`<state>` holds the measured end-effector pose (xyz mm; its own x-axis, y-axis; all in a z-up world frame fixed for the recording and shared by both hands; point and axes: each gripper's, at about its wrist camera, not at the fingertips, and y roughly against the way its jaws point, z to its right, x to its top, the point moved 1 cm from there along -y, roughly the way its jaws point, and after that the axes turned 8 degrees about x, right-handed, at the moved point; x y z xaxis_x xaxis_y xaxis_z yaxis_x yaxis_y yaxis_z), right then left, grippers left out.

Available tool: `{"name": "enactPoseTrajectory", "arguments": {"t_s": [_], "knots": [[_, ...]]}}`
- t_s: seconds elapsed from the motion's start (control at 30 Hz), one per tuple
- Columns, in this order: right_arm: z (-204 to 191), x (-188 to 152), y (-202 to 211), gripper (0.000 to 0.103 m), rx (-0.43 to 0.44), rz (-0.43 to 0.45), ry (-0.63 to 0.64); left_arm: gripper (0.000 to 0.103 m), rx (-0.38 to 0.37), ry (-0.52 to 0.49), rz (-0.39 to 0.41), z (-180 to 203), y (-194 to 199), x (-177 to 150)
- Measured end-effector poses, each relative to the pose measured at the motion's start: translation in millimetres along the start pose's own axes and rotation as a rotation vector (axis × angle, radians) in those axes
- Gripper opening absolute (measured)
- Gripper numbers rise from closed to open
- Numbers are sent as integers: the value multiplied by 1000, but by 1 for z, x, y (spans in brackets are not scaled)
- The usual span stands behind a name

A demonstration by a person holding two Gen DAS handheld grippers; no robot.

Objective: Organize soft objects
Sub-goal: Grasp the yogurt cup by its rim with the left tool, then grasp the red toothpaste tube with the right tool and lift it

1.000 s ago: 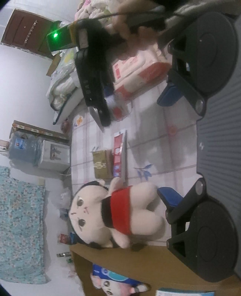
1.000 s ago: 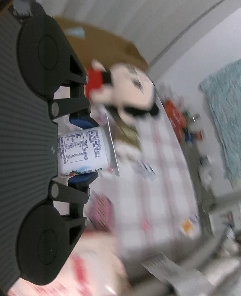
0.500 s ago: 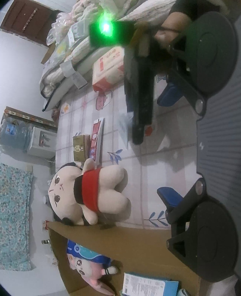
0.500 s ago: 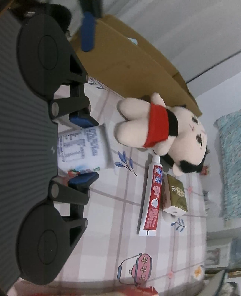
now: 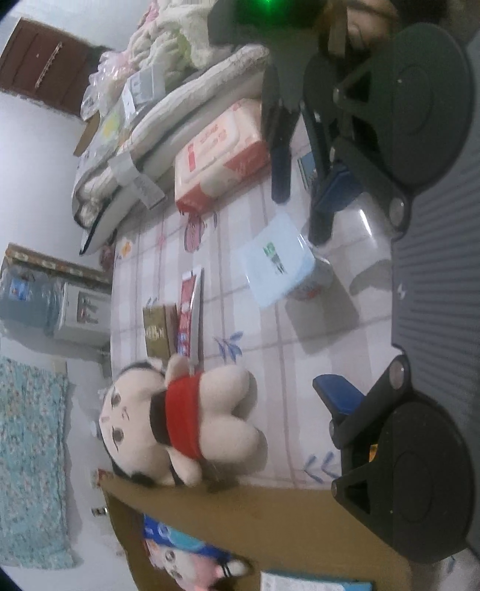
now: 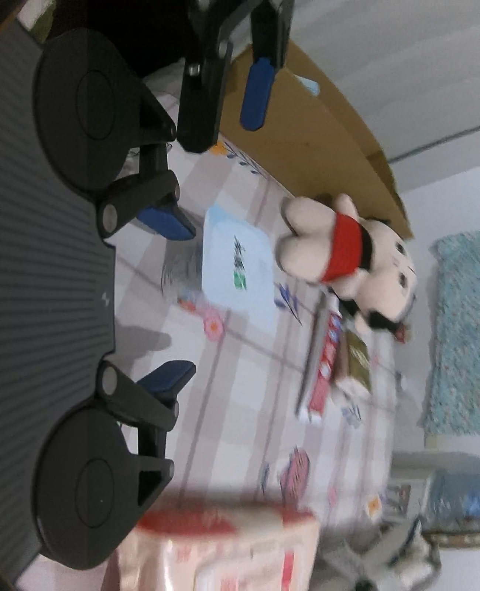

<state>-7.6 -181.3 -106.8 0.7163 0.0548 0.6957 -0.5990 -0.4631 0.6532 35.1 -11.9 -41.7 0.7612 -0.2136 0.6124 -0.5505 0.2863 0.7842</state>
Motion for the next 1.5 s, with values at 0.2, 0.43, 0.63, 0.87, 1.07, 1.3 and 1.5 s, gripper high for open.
{"name": "enactPoseTrajectory", "arguments": {"t_s": [0.2,0.43,0.63,0.87,1.07,1.3,1.5], "knots": [[16,0,51,74,-66,84,-36,96,-53,-56,9,20,-34,8],[30,4,87,75,-90,166,-90,82,12,-67,16,35,-76,7],[32,11,84,75,-94,160,-92,68,17,-76,65,40,-77,6],[34,36,66,75,-85,139,-92,52,53,-52,79,23,-68,1],[35,79,22,75,-53,75,-14,52,90,-43,70,2,-56,-8],[45,126,-74,60,-56,-93,190,52,90,-25,65,-15,-49,-14],[47,145,-133,61,-97,-185,366,52,80,-4,68,-23,-49,-16]]}}
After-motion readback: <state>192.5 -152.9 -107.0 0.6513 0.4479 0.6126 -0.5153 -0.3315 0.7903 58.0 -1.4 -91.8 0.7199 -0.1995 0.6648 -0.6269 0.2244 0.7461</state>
